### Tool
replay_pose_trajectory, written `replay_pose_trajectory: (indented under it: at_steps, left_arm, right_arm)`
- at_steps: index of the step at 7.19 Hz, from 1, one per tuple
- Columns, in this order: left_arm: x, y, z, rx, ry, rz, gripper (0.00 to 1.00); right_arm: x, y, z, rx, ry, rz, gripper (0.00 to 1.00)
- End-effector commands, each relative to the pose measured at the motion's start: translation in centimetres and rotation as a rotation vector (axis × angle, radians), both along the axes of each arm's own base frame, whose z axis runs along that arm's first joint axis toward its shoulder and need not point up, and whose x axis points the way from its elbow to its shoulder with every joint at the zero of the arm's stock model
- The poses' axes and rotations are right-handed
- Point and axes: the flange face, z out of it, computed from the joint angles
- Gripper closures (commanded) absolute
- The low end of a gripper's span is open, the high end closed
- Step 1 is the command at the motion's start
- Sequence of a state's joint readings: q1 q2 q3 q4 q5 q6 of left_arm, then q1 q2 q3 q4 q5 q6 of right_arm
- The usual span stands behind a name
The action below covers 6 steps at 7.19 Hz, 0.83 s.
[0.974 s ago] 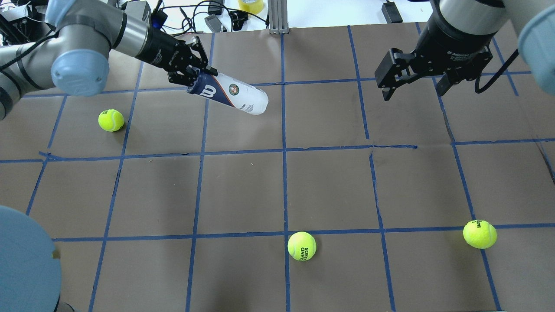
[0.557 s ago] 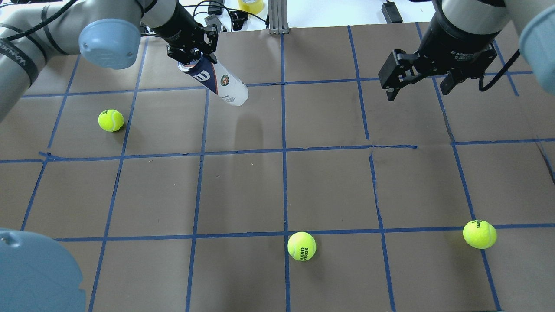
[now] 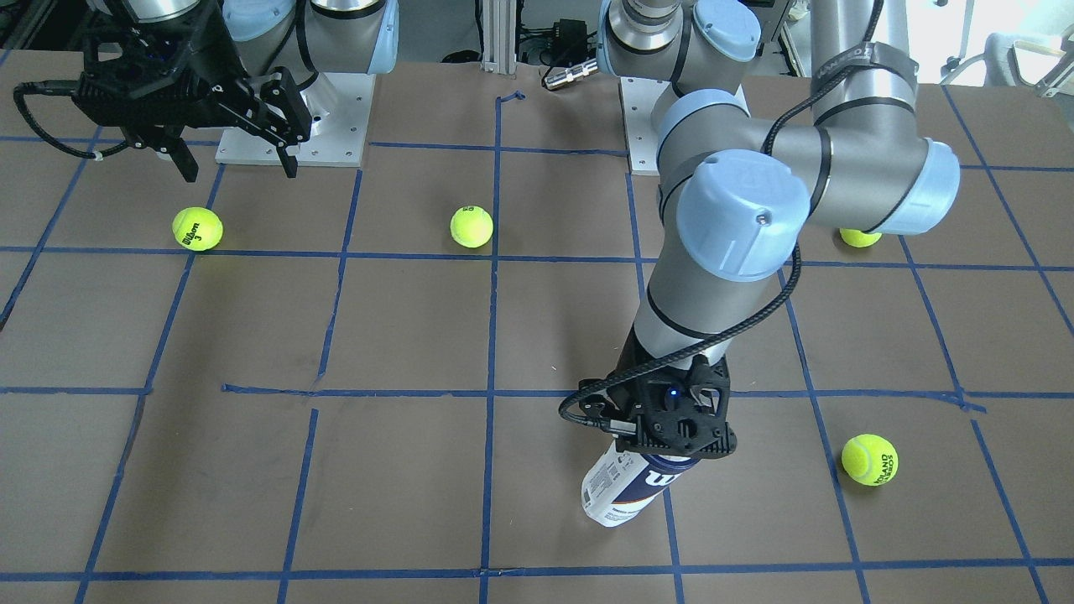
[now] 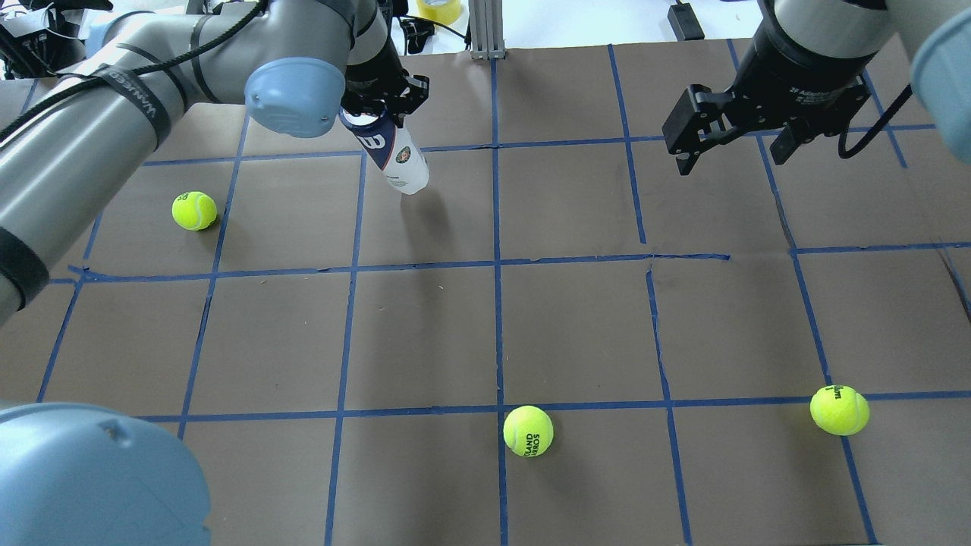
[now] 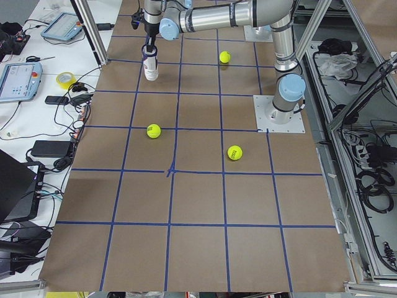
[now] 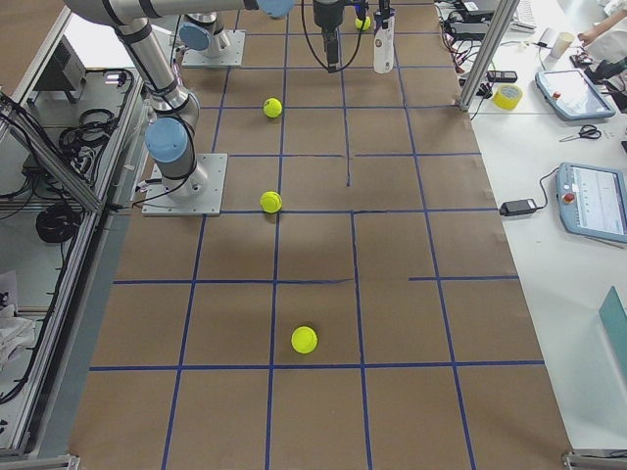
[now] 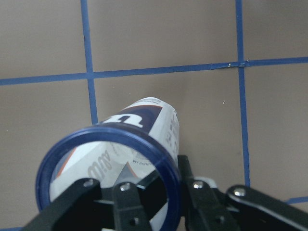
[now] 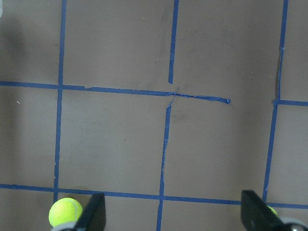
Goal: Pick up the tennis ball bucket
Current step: 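Grasp the can's navy end with the left gripper and tilt it upright, then set the can upright on the table and open the left gripper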
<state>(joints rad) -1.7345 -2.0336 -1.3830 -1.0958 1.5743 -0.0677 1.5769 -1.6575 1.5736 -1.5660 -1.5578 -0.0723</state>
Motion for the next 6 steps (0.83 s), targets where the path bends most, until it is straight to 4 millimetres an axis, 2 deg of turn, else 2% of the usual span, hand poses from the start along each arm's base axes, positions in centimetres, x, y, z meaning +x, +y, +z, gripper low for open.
replay_pose_trajectory:
  at_steps: [1, 2, 3, 4, 5, 6]
  left_arm:
    - [-1.0, 0.2, -1.4, 0.030, -0.017, -0.015, 0.97]
    - [-1.2, 0.6, -1.5, 0.057, -0.020, -0.007, 0.51]
    - [-1.4, 0.7, -1.5, 0.063, -0.022, -0.006, 0.16]
    - [-1.5, 0.9, -1.1, 0.058, -0.018, 0.009, 0.00]
    - [-1.6, 1.0, -0.2, 0.057, -0.016, 0.010, 0.00]
    - [-1.6, 1.0, 2.5, 0.064, -0.017, 0.012, 0.00]
  right_arm:
    - [0.0, 0.0, 0.0, 0.001, -0.001, 0.000, 0.00]
    - [0.0, 0.0, 0.0, 0.001, -0.001, 0.000, 0.00]
    - [0.0, 0.0, 0.0, 0.001, -0.001, 0.000, 0.00]
    - [0.0, 0.0, 0.0, 0.001, 0.001, 0.000, 0.00]
    - [0.0, 0.0, 0.0, -0.001, 0.002, 0.000, 0.00]
    - [0.0, 0.0, 0.0, 0.001, 0.004, 0.000, 0.00]
